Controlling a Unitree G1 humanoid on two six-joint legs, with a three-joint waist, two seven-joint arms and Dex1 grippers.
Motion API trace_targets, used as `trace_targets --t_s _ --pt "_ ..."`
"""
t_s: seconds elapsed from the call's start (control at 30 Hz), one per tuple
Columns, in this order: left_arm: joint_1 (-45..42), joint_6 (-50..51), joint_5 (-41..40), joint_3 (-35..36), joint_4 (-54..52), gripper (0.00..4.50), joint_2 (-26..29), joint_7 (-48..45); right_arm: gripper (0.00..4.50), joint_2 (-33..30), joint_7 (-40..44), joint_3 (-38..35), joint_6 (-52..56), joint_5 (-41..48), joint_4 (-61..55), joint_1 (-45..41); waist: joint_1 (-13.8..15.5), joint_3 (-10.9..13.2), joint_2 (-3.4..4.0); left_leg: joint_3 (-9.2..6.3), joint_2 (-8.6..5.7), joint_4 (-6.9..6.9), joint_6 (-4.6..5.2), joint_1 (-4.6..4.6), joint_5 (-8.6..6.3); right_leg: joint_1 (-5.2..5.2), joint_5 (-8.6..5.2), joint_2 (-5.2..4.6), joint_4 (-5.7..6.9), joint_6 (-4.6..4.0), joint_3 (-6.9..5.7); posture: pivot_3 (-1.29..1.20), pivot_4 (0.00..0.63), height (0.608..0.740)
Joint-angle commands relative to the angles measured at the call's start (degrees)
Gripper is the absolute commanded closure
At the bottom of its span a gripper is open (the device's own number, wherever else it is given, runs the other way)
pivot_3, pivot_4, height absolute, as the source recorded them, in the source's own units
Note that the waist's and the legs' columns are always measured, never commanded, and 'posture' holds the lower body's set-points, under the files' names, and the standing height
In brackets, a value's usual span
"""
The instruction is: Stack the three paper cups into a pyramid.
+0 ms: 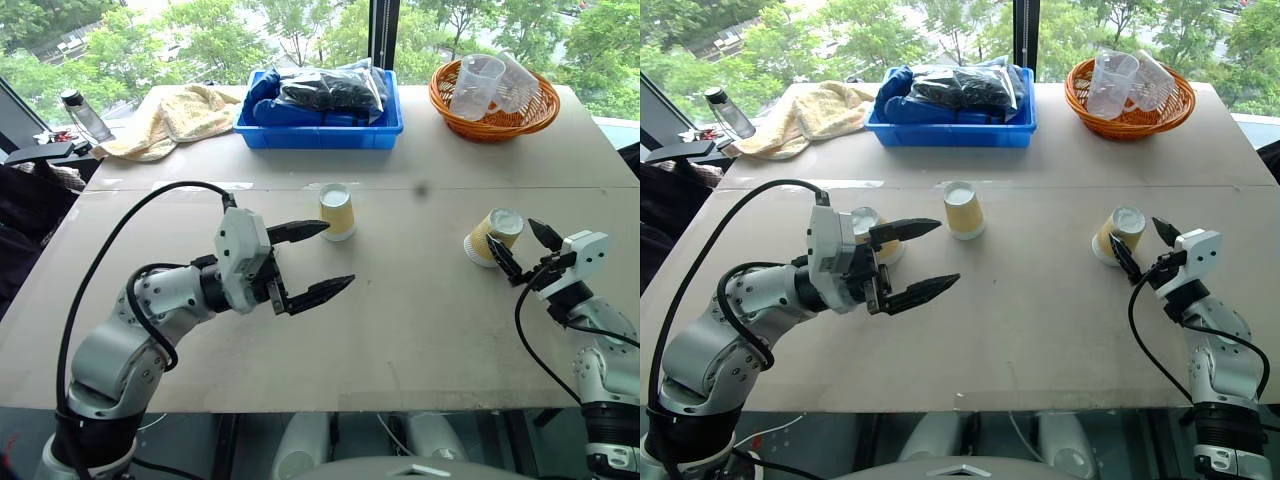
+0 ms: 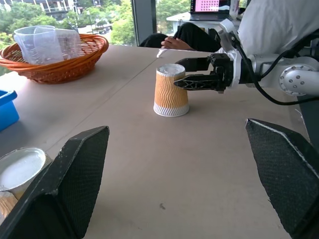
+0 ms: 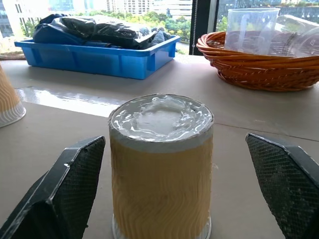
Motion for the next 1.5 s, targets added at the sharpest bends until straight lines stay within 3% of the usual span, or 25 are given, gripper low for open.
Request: trace_targets --t_s 0.03,0.27,0.37,0.5,0.53,0.7,0.8,0.93,1.2,1.4,1.5 --pt "-0.15 0.11 -1.62 2.18 -2.54 0.02 0.75 -0.01 0.0 0.01 0.53 -1.11 -0.37 1.03 0.09 -1.59 -0.03 0.01 0.01 0.0 0.0 0.0 0.0 0.0 0.0 0.0 0.0 0.0 0.0 0.0 0.0 0.0 0.15 0.74" --pt "1.69 1.11 -5.48 3.78 -3.45 0.02 2.27 -3.44 0.0 0.39 2.99 0.44 -0.57 0.66 1.27 -2.66 -0.02 0.01 0.02 0.0 0.0 0.0 -0.01 -0.01 0.0 -0.01 0.0 0.0 0.0 0.0 0.0 0.0 0.15 0.74" --pt "1.58 1.08 -5.57 4.02 -3.0 0.0 2.55 -3.88 0.83 0.85 3.12 0.75 -0.84 0.45 1.39 -3.04 -0.05 0.01 0.02 0.0 0.0 0.0 0.01 0.0 -0.01 -0.01 0.0 0.0 0.0 0.0 0.01 0.0 0.15 0.74" --pt "1.23 0.78 -5.15 4.1 -2.32 0.0 2.63 -4.38 2.44 1.02 3.32 0.95 -0.96 0.18 0.95 -3.25 -0.03 0.02 0.03 0.01 0.0 0.0 0.0 -0.01 0.0 -0.01 0.0 -0.01 -0.01 0.0 0.01 0.0 0.15 0.74" --pt "1.29 0.68 -5.08 4.18 -2.23 0.0 2.63 -4.52 2.64 0.87 3.68 1.24 -1.0 -0.06 0.42 -3.03 -0.03 0.02 0.03 0.01 0.0 0.0 0.0 -0.01 0.0 -0.01 0.0 -0.01 -0.01 0.0 0.01 0.0 0.15 0.74" --pt "1.96 0.3 -4.6 4.79 -1.53 0.0 2.87 -5.32 2.64 -0.16 6.75 4.16 0.3 -0.69 -4.74 -0.05 -0.01 0.04 0.05 0.0 0.0 -0.01 0.02 -0.01 -0.01 -0.02 0.0 0.0 -0.01 0.0 0.0 0.0 0.15 0.74" --pt "2.33 -0.44 -3.18 5.41 -0.11 0.0 3.33 -6.11 2.64 -2.67 12.92 9.3 3.4 1.54 -14.78 6.44 0.06 0.06 0.1 0.0 0.0 -0.02 0.03 -0.03 -0.02 -0.04 0.0 -0.01 -0.01 0.0 0.02 0.0 0.15 0.74" --pt "2.5 -0.59 -2.8 5.44 0.24 0.0 3.44 -6.69 2.64 -3.45 14.67 11.9 5.84 4.27 -22.31 10.77 -0.08 0.1 0.09 -0.05 0.02 -0.06 0.04 -0.04 -0.03 -0.05 0.0 0.0 -0.02 0.0 0.0 0.0 0.15 0.74" --pt "2.73 -0.28 -2.58 4.83 -0.22 0.0 3.28 -6.61 2.64 -2.68 14.64 14.84 4.52 0.9 -22.44 12.26 0.06 0.12 0.07 -0.06 0.01 -0.06 0.04 -0.03 -0.02 -0.06 0.0 -0.02 -0.03 0.0 -0.04 0.0 0.15 0.74" --pt "2.77 -0.11 -2.64 4.92 -0.05 0.0 3.41 -6.66 0.17 -2.65 15.63 14.09 1.46 0.03 -20.75 11.55 0.06 0.13 0.06 -0.04 0.01 -0.06 0.03 -0.03 -0.02 -0.06 0.0 -0.02 -0.04 0.0 -0.02 0.0 0.15 0.74" --pt "2.89 -0.2 -2.56 4.71 0.53 0.0 2.6 -6.03 0.04 -2.81 16.0 12.76 2.48 3.03 -22.38 11.53 0.06 0.14 0.06 -0.05 0.01 -0.06 0.03 -0.03 -0.02 -0.06 0.0 -0.02 -0.04 0.0 -0.03 0.0 0.15 0.74"
